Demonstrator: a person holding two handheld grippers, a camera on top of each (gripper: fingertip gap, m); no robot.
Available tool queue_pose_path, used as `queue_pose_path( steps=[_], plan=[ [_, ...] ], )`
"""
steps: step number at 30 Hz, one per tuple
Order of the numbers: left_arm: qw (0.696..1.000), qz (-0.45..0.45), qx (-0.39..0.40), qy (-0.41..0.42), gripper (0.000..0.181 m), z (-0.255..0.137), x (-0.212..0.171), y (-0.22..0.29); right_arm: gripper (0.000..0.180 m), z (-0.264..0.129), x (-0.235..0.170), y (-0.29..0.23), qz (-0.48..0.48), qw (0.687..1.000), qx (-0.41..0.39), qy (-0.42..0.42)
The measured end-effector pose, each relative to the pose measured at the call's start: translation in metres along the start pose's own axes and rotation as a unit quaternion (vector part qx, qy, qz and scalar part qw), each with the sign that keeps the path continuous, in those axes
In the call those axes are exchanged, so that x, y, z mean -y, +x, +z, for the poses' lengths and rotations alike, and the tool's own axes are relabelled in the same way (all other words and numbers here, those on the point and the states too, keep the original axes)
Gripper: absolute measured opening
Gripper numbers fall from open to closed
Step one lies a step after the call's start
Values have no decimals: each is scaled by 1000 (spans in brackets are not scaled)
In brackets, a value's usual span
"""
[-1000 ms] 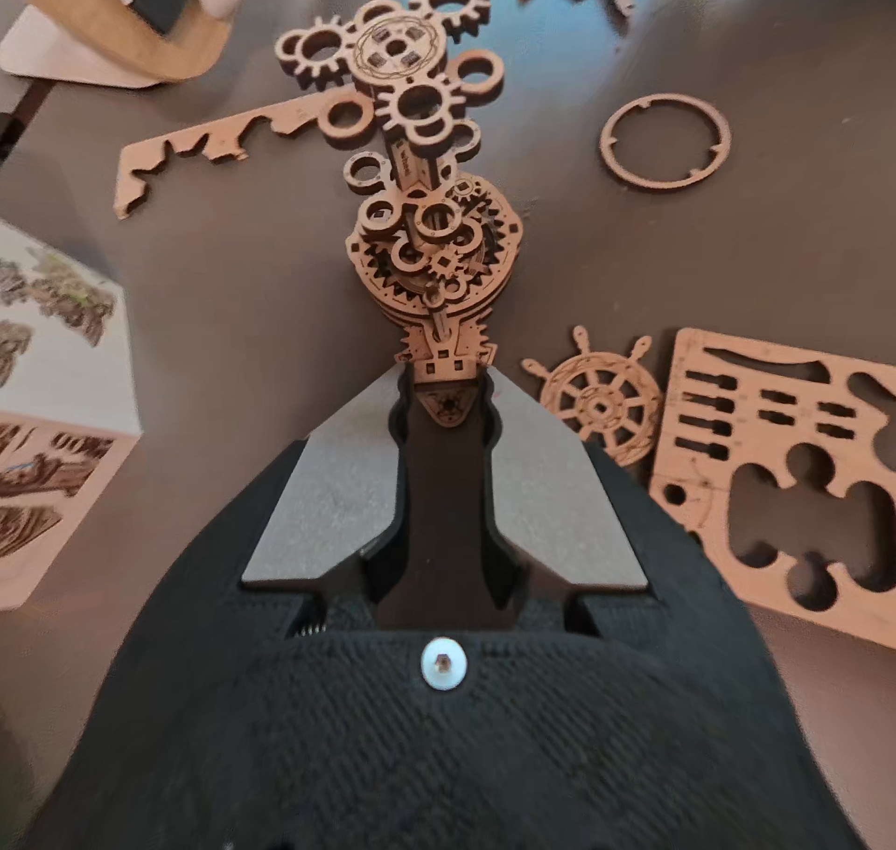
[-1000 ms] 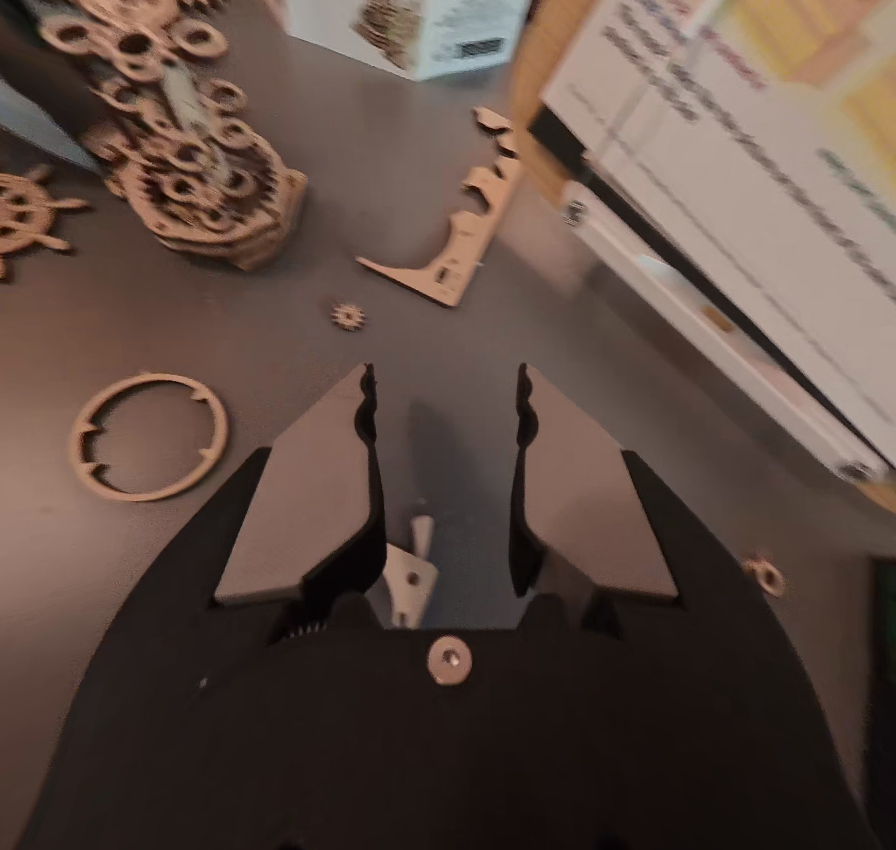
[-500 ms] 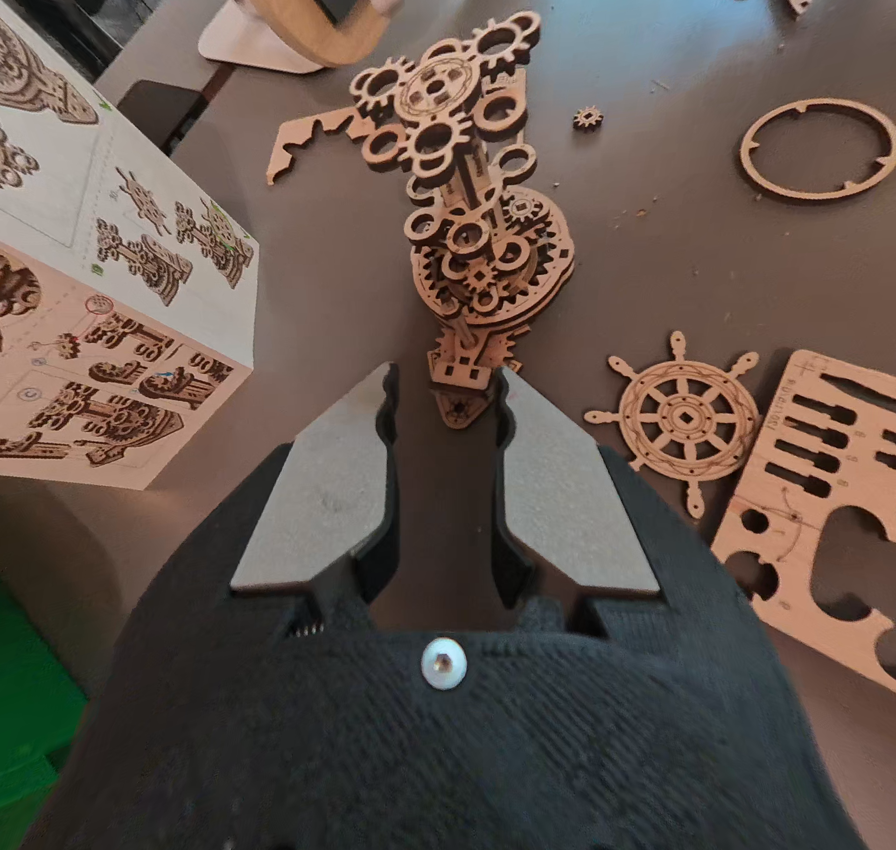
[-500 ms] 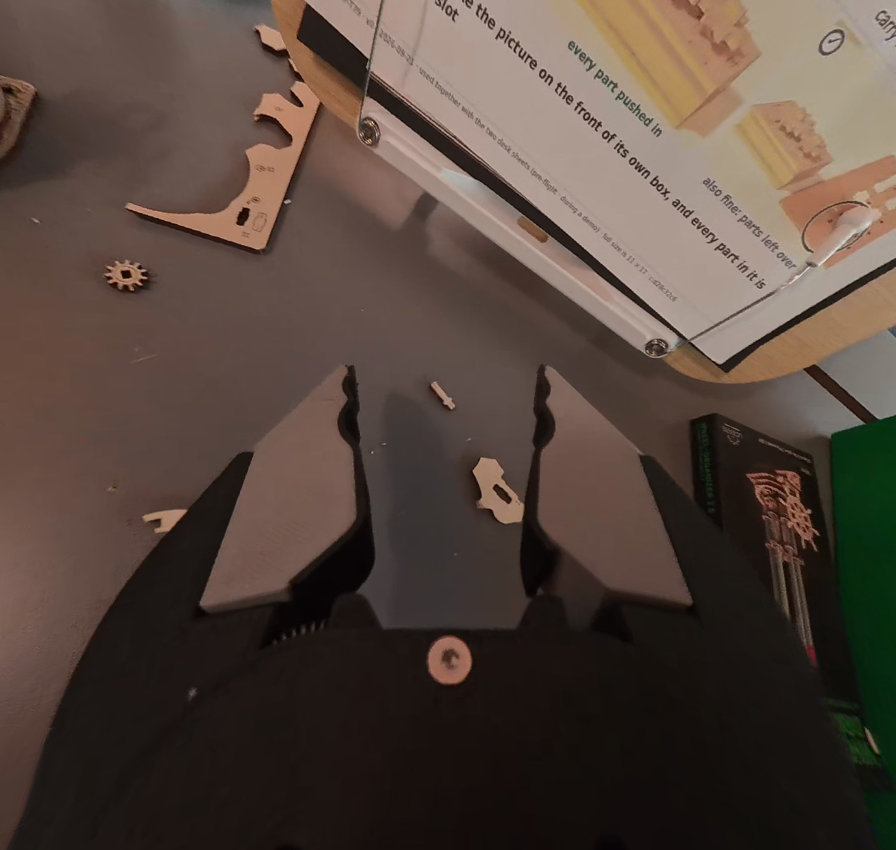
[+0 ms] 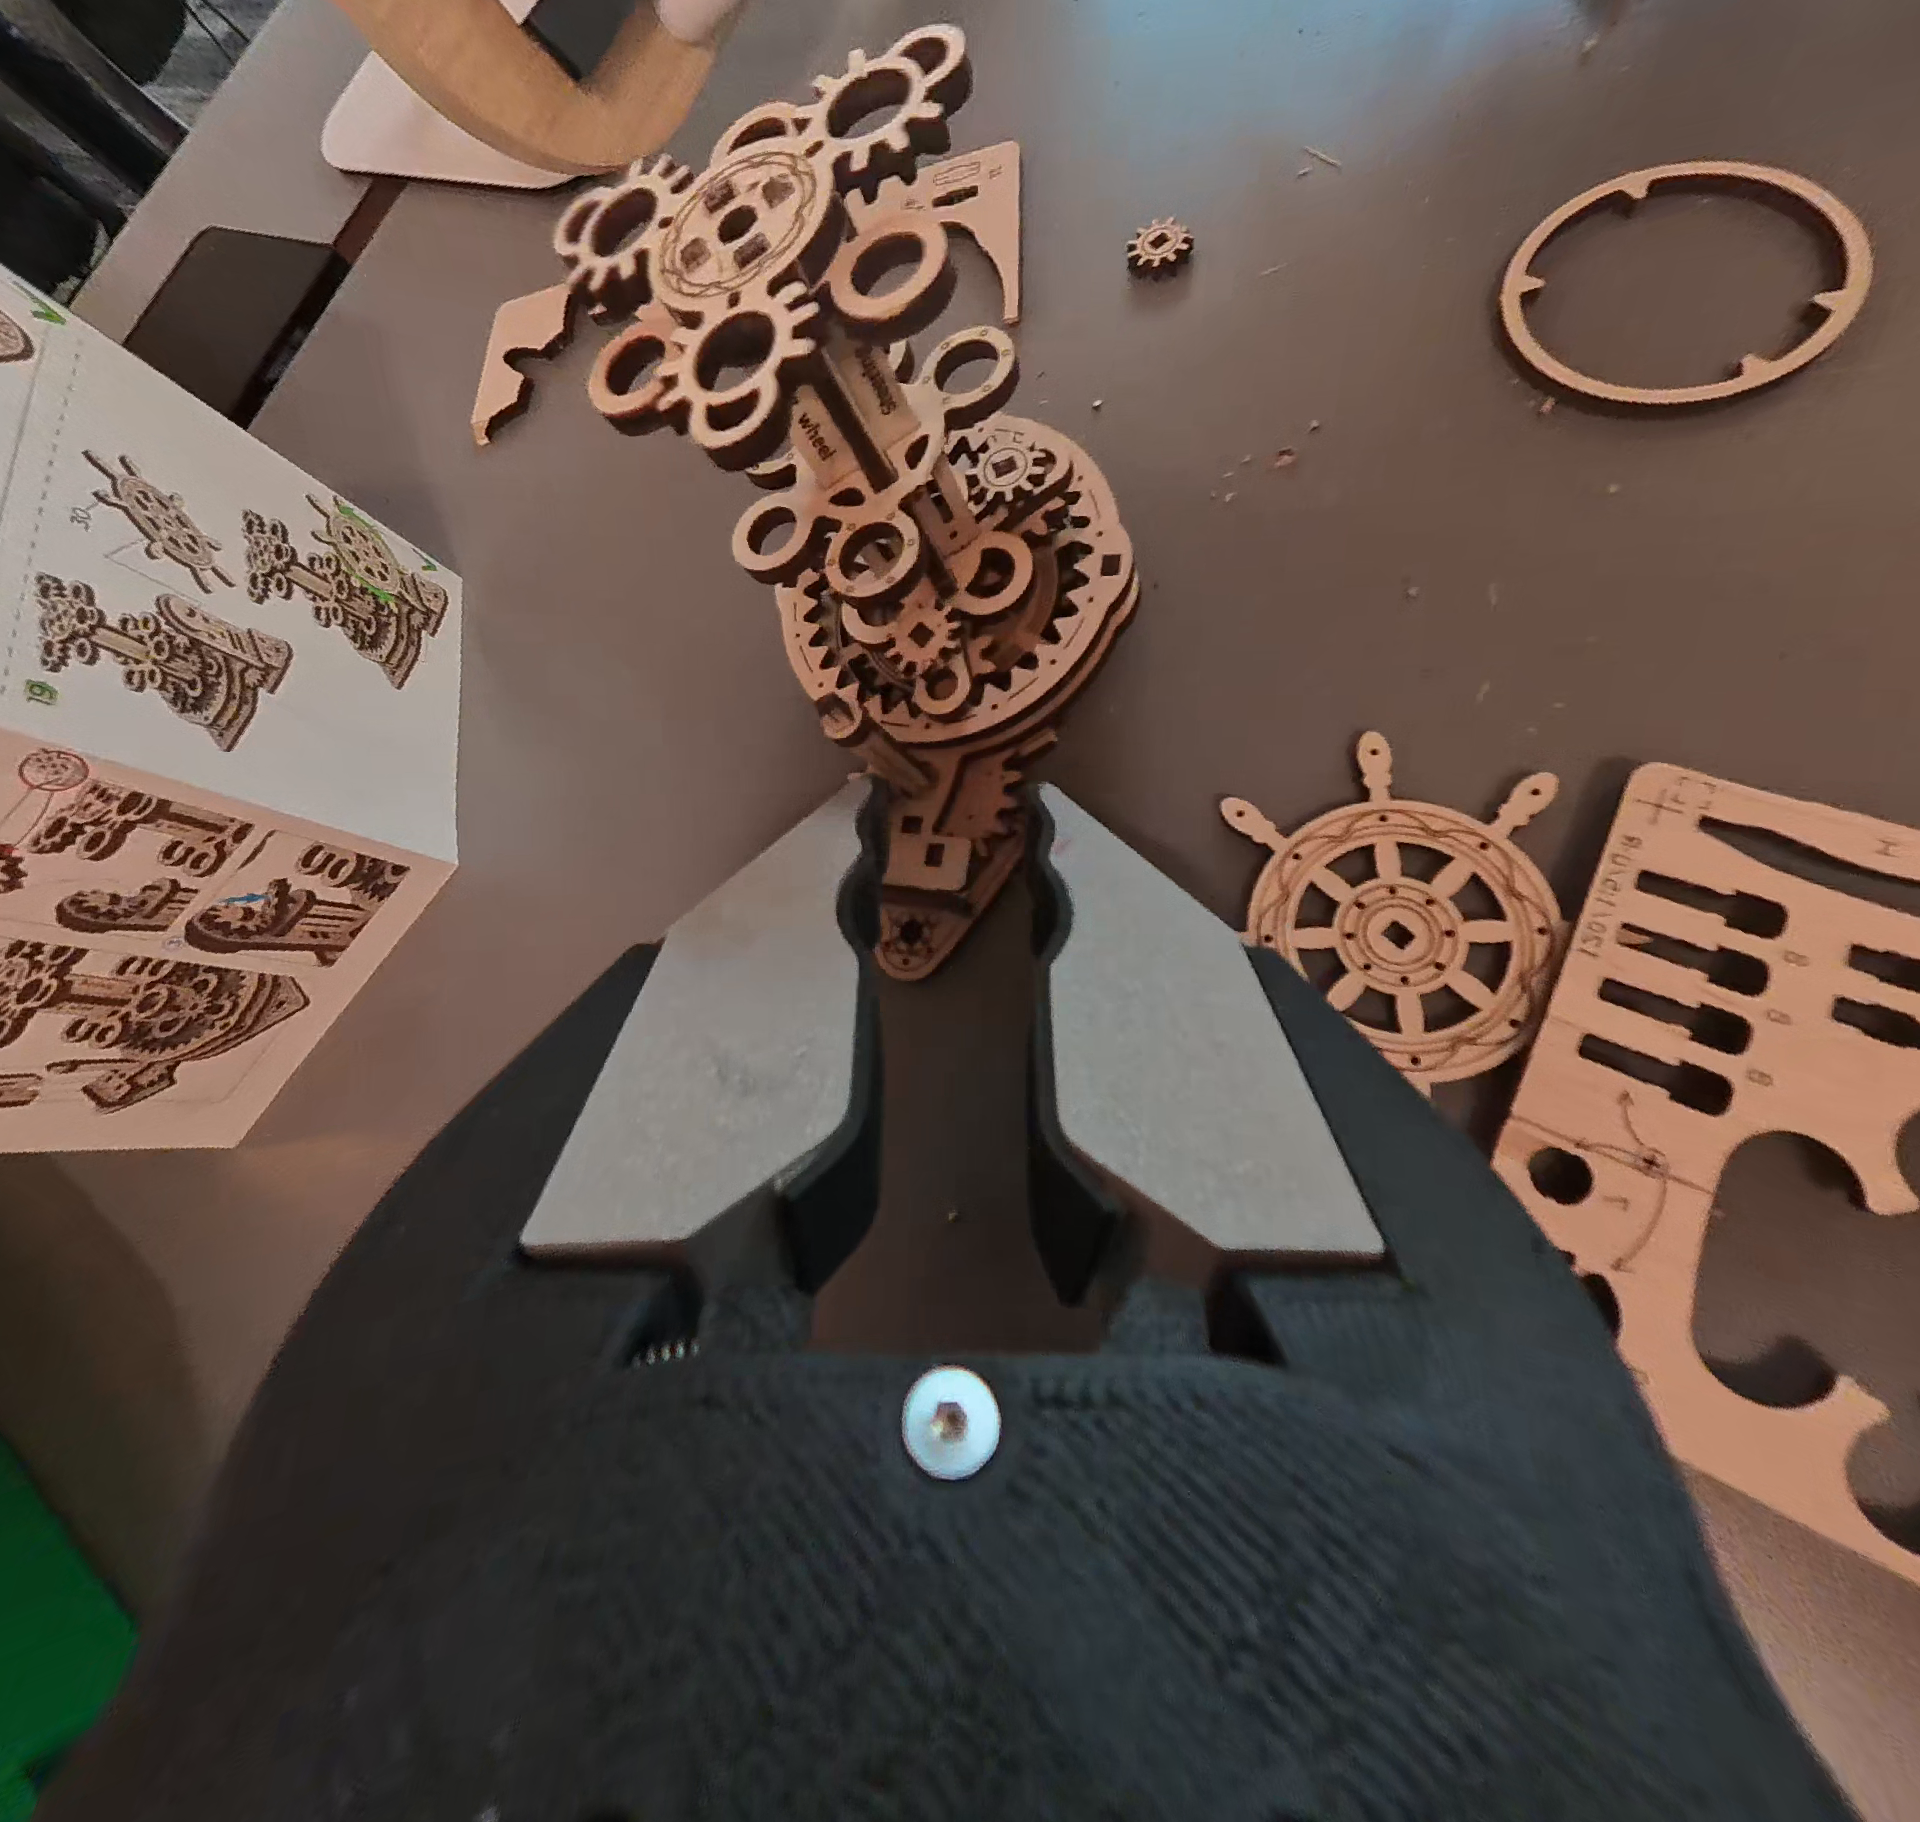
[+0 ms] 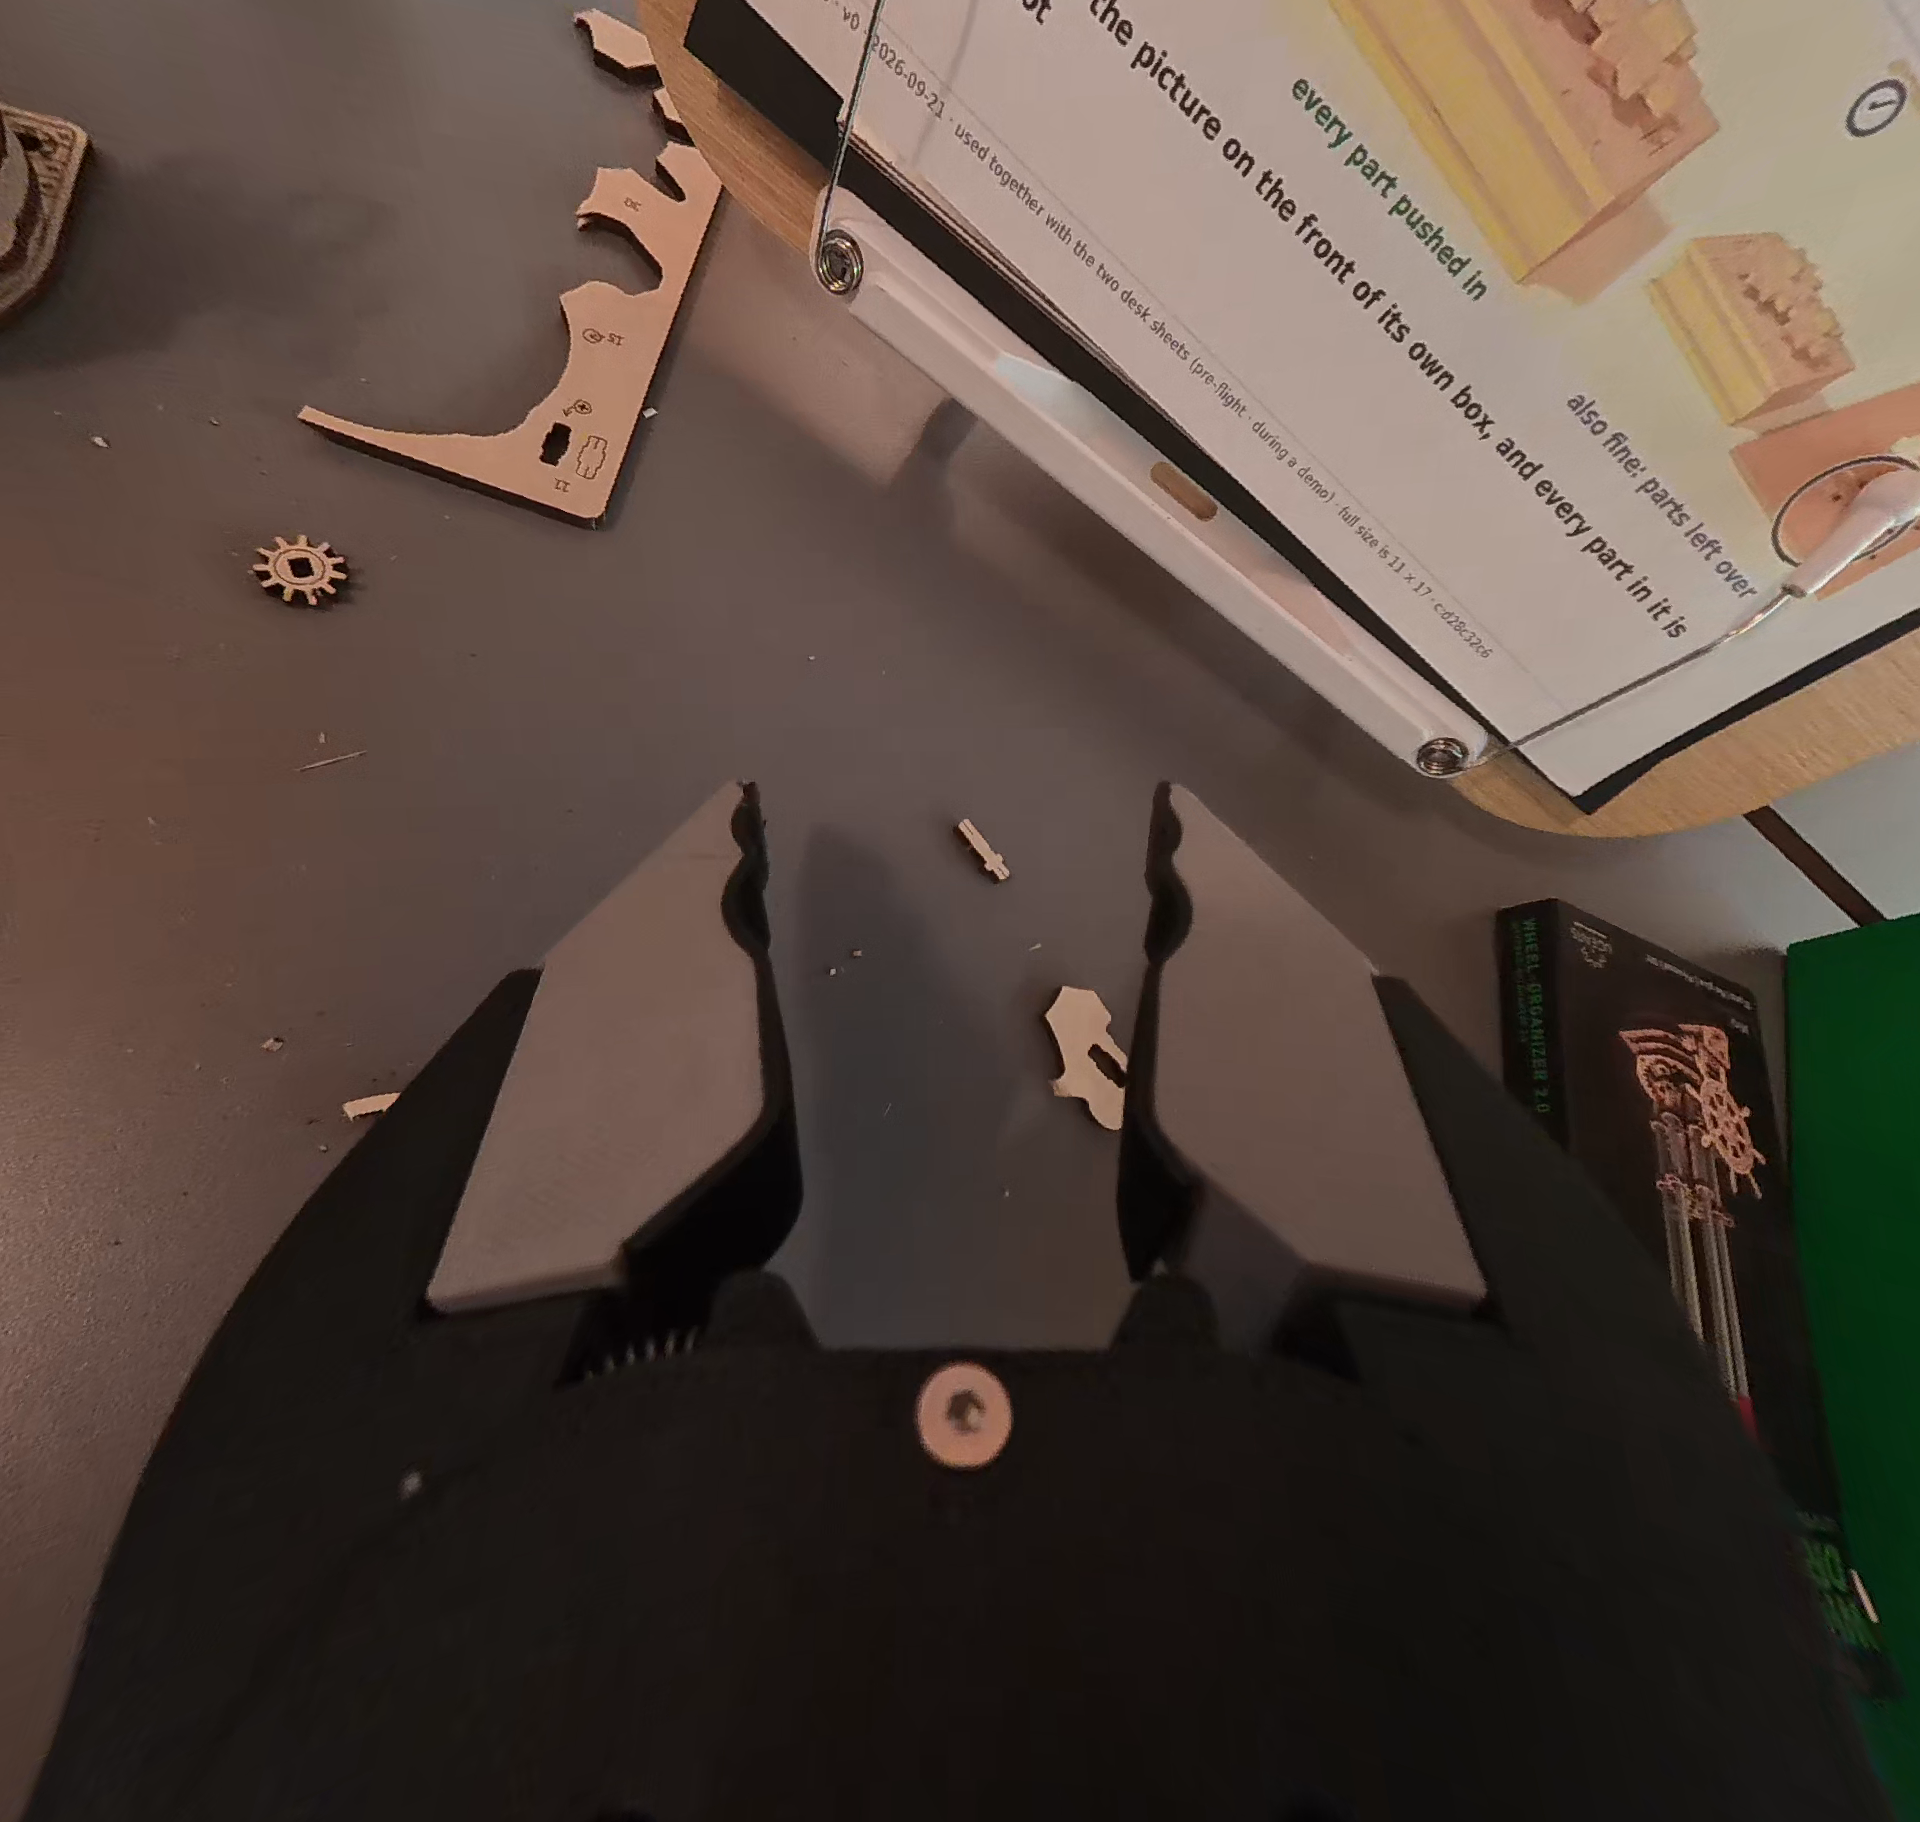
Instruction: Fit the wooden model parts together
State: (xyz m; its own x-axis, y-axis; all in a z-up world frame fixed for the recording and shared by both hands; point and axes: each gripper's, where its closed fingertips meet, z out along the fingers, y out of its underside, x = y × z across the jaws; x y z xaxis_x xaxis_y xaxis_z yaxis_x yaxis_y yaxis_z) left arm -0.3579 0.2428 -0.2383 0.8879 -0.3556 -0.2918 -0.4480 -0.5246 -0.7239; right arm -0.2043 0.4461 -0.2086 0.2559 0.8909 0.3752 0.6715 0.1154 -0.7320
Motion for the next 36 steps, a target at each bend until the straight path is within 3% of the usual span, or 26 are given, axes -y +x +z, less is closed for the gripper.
queue_pose_path(
  steps=[4, 36],
  plan=[
    [1000, 4, -28, 8, 23, -3, 0, 6, 70, -2, 0, 2, 8, 1000, 5, 4],
    [999, 27, -20, 27, 19, -4, 8, 10, 65, -3, 2, -9, 23, 999, 46, 10]
  ],
)
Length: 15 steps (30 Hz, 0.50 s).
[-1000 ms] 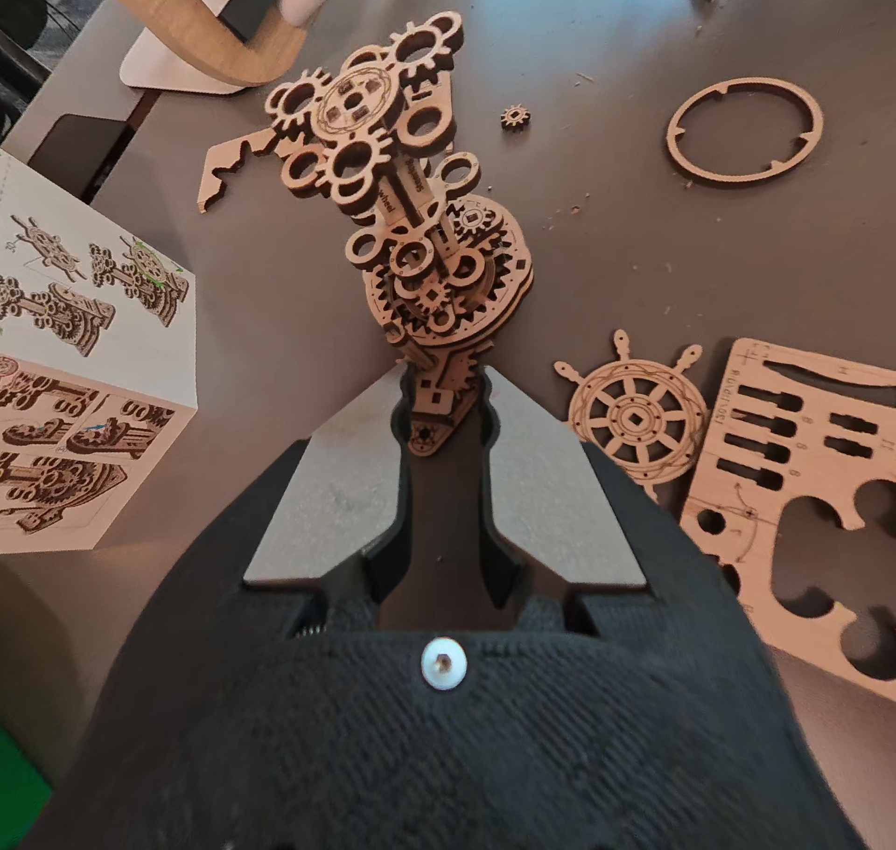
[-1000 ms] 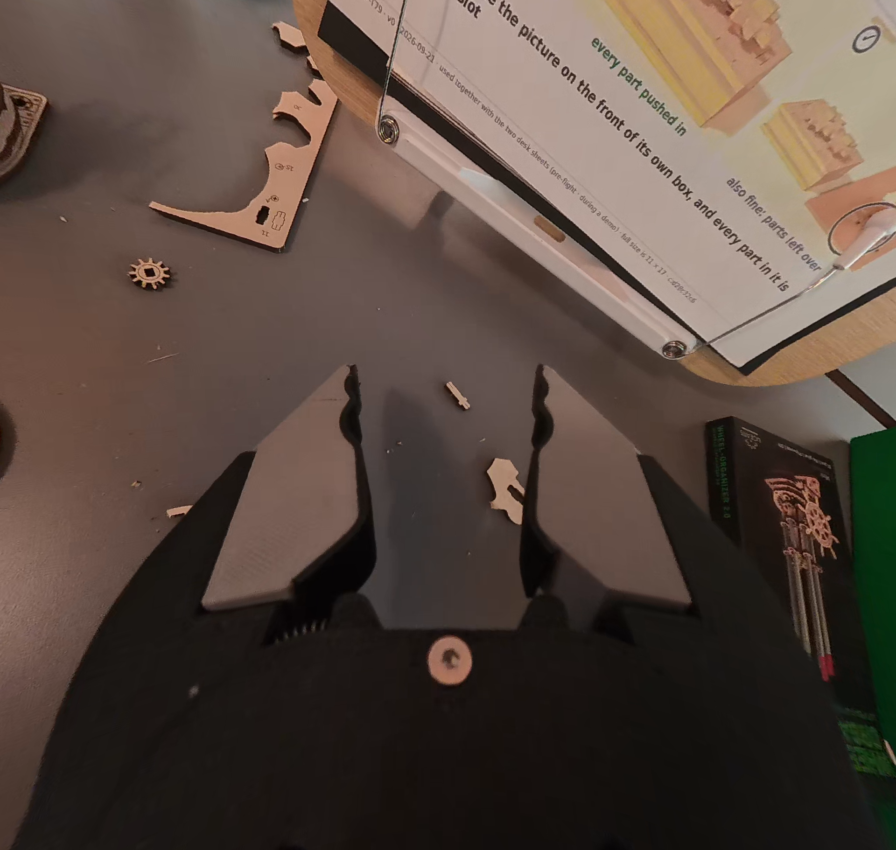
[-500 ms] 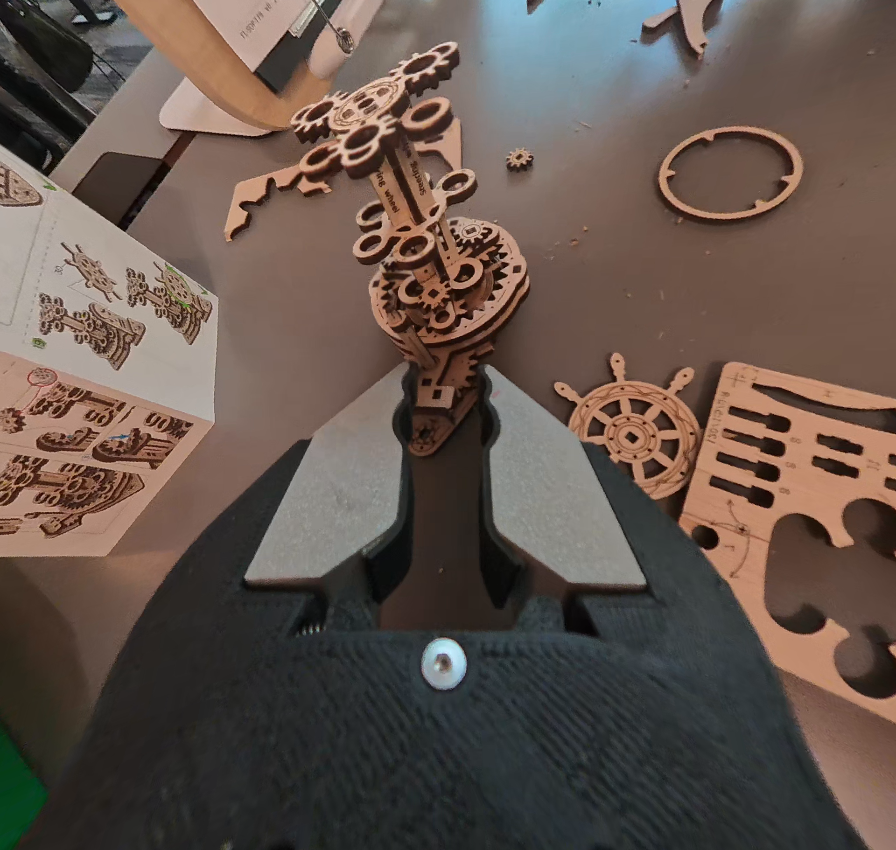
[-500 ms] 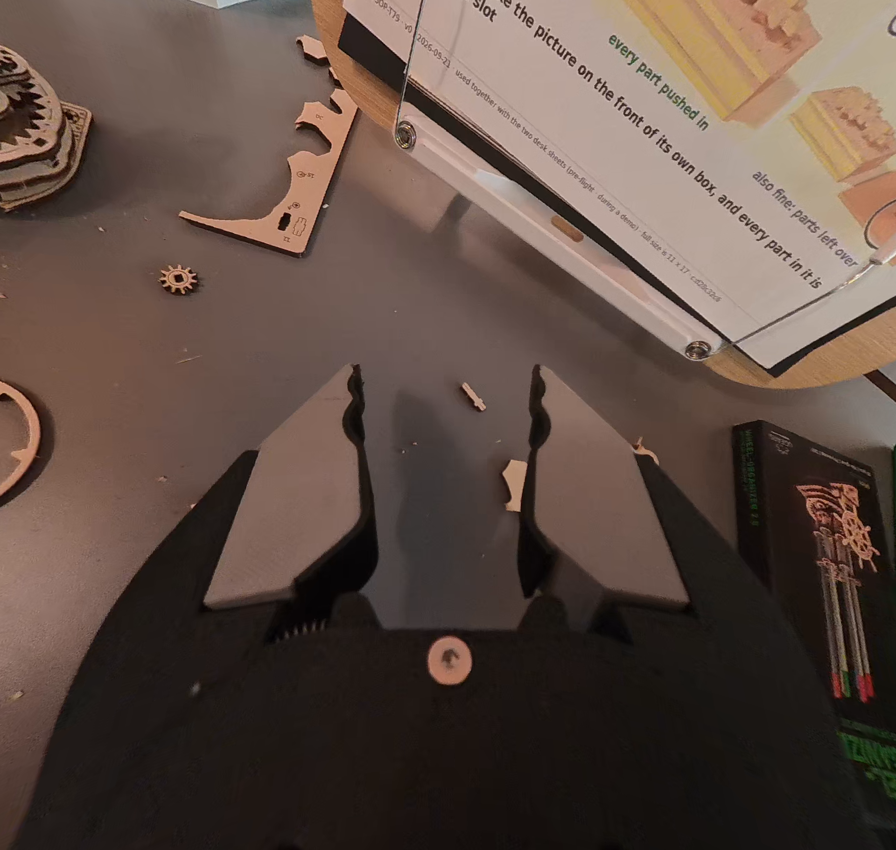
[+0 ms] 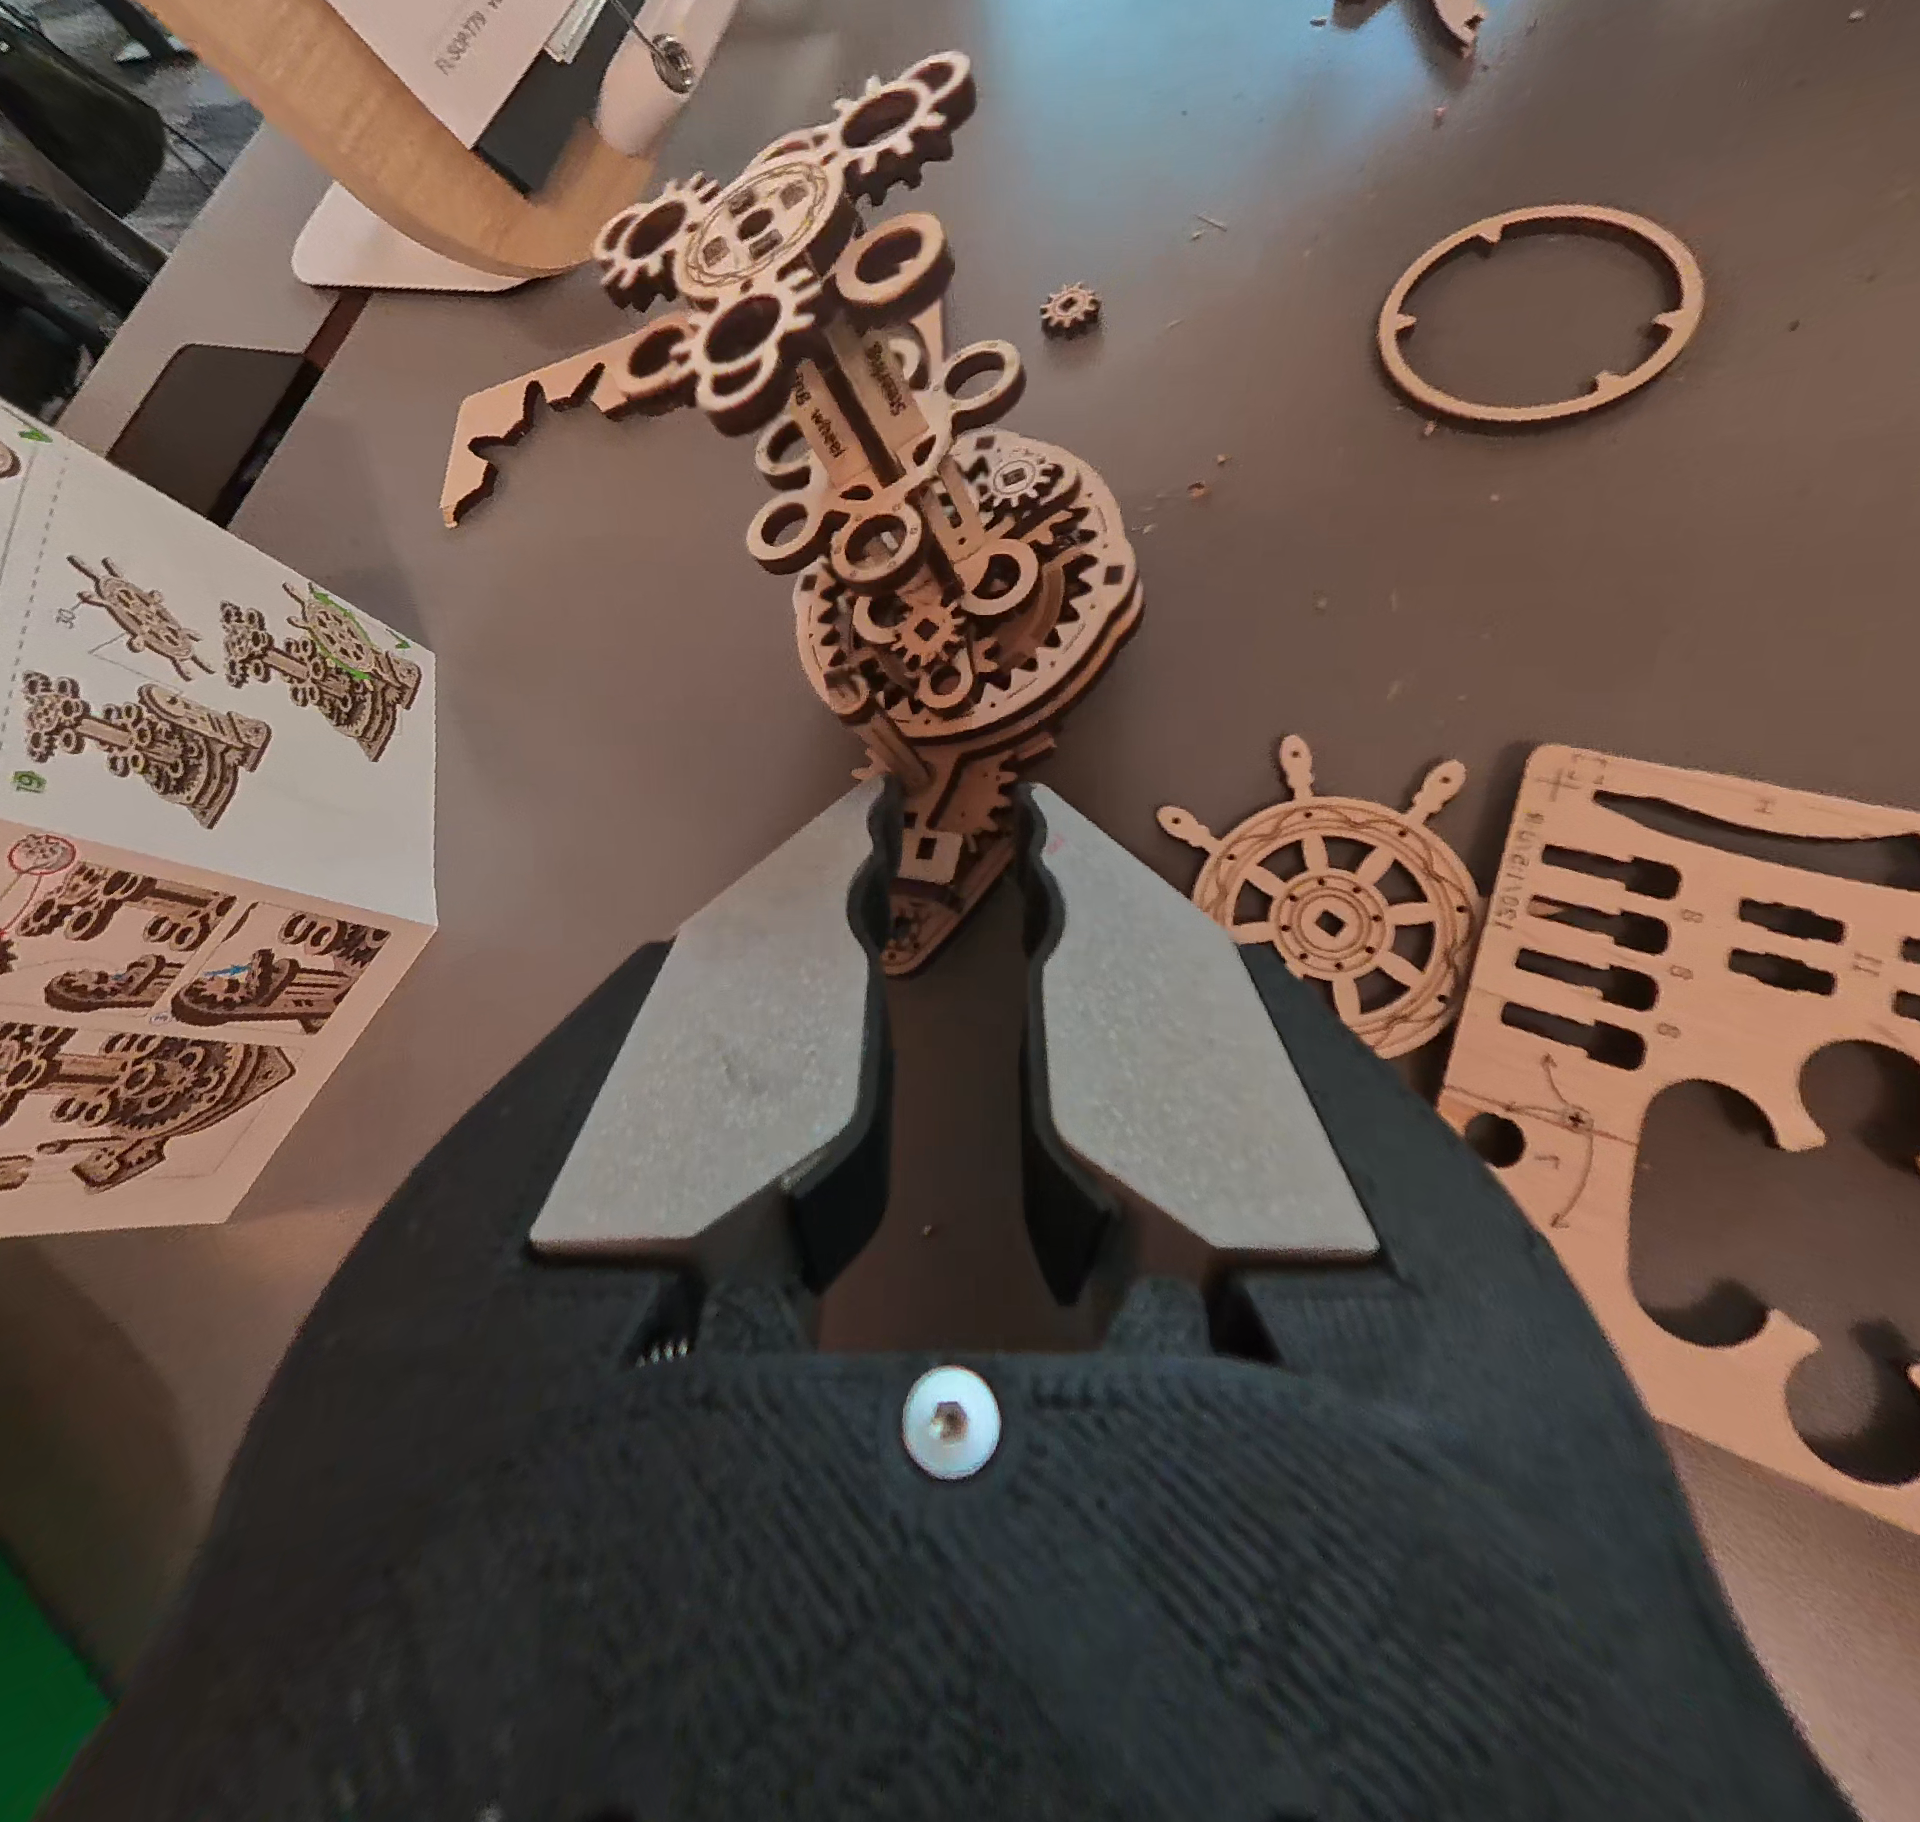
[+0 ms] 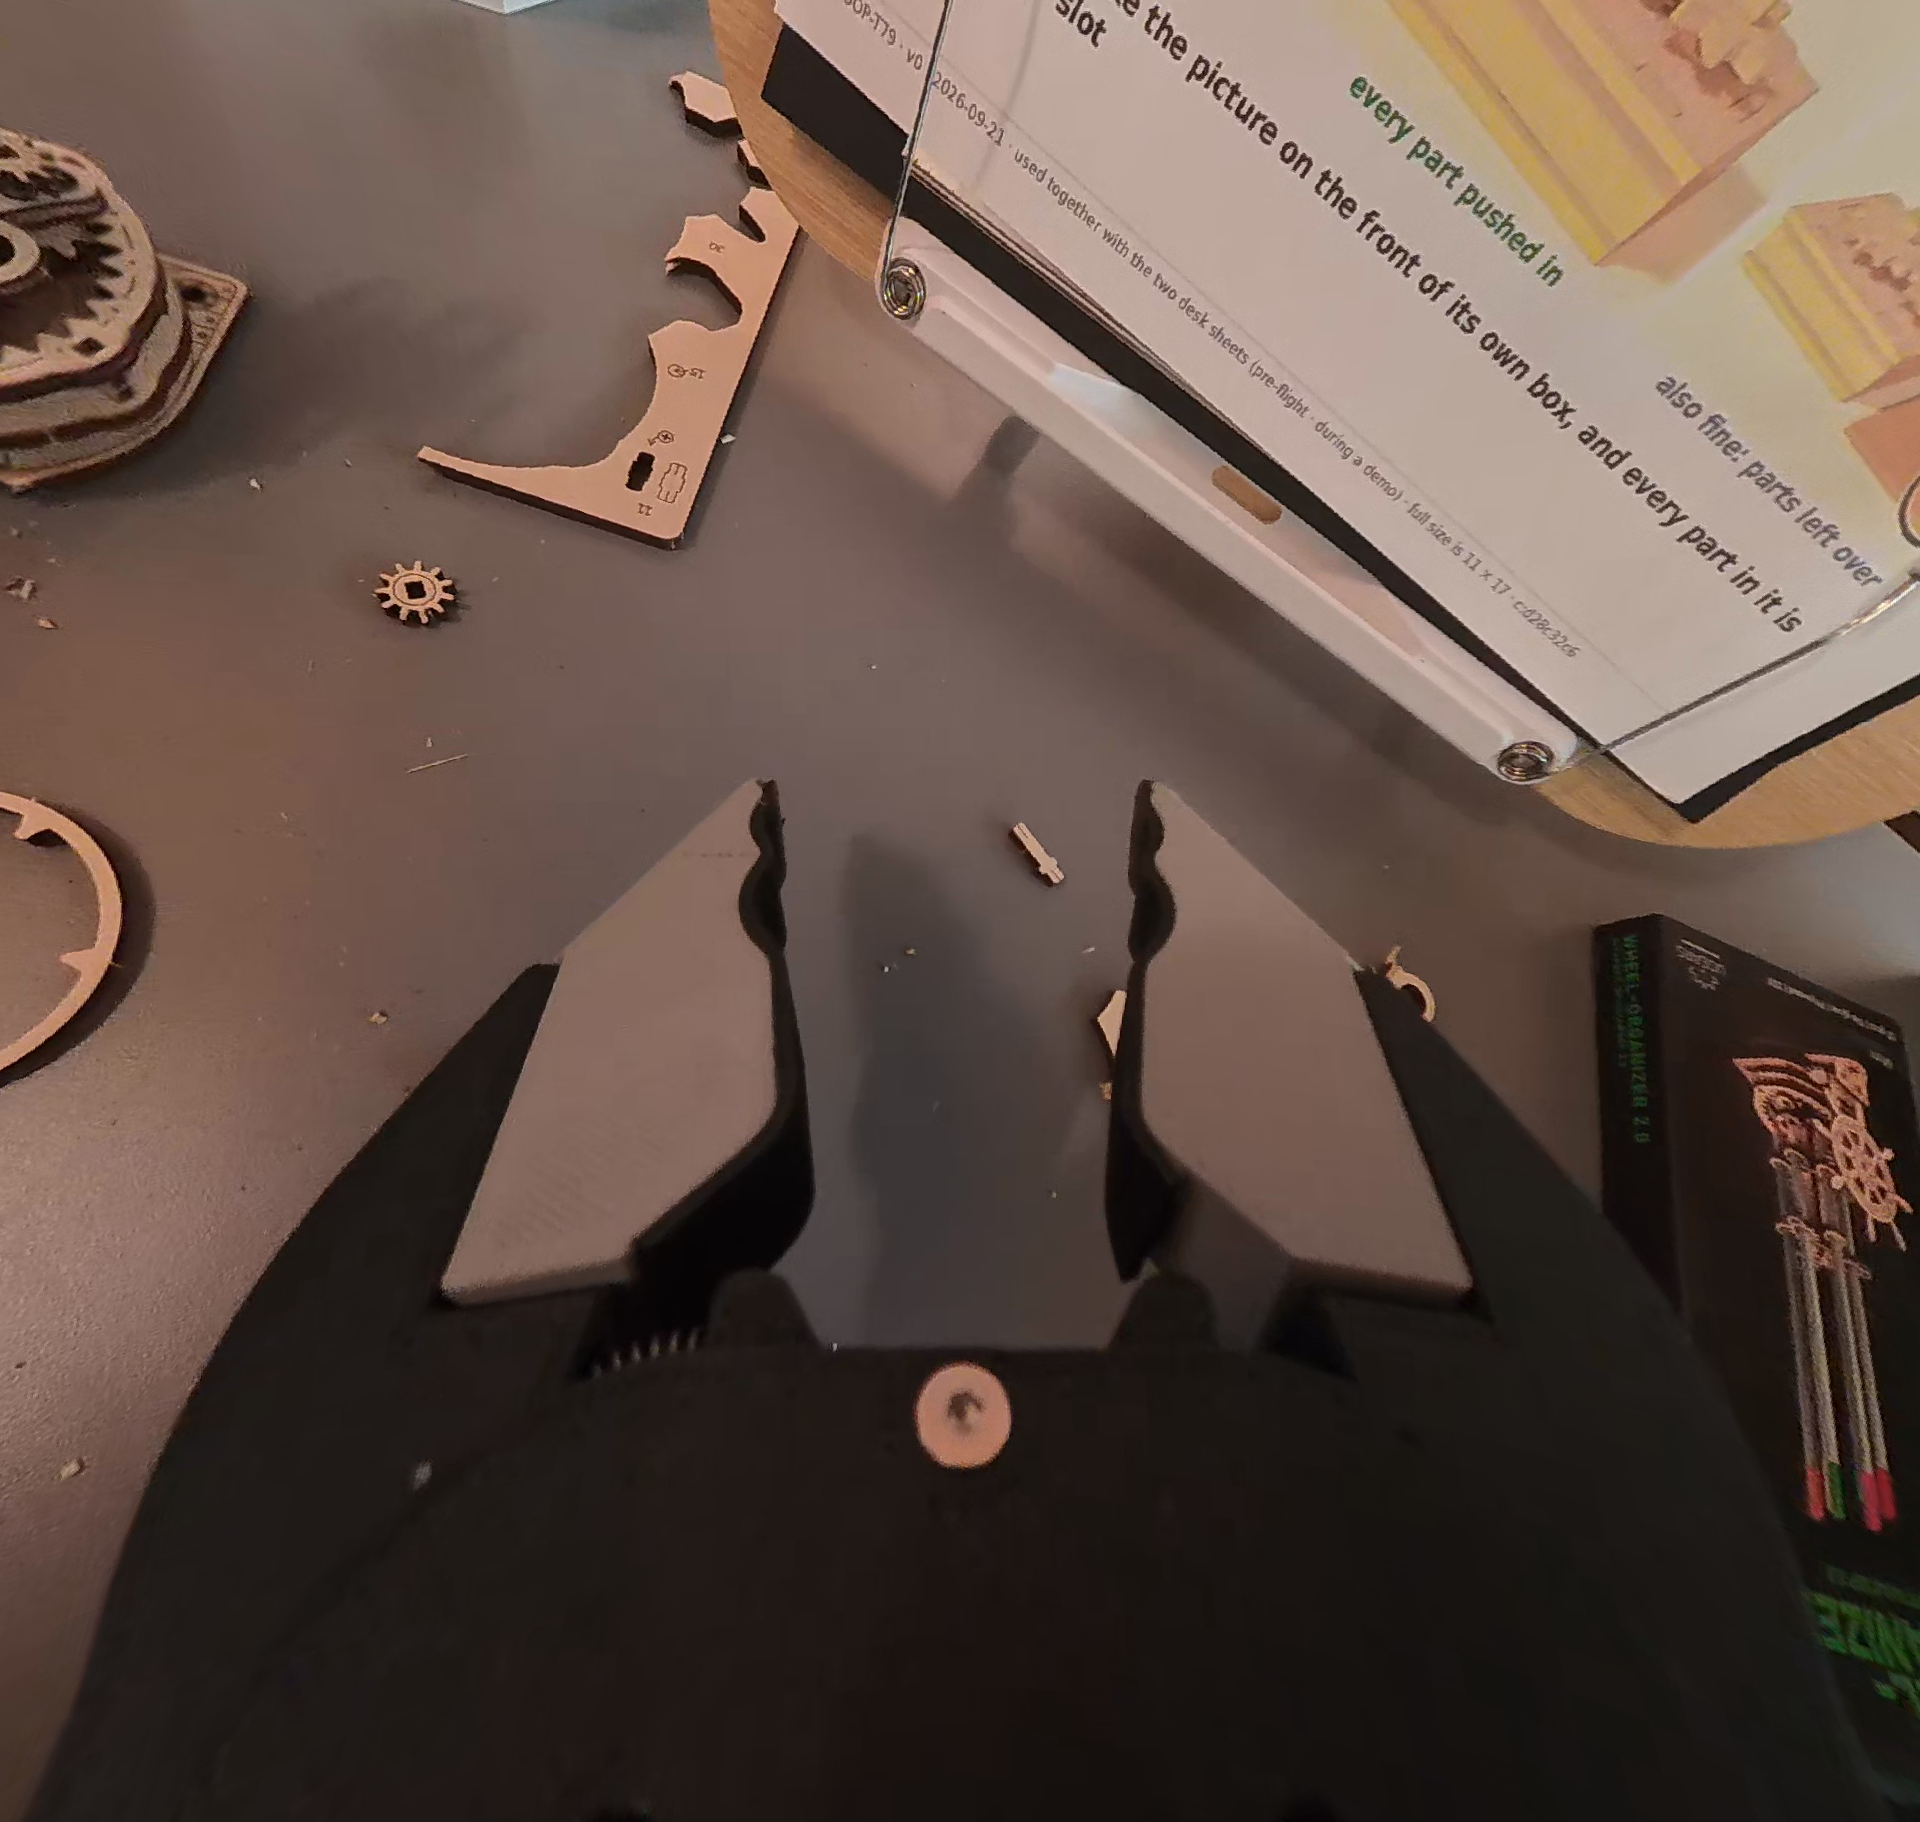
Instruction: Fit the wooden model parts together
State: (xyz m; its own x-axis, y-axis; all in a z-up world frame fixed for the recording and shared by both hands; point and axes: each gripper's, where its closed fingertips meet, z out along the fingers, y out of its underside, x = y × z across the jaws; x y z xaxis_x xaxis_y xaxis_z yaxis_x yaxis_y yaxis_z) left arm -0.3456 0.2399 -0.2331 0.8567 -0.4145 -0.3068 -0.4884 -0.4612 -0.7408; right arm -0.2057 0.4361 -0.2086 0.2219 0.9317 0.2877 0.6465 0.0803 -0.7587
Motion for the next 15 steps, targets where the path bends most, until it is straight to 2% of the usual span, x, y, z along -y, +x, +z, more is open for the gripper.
queue_pose_path(
  steps=[15],
  plan=[
    [1000, 16, 0, -5, 19, 2, -1, 4, 63, 0, 0, -3, -3, 1000, 6, 0]
  ],
)
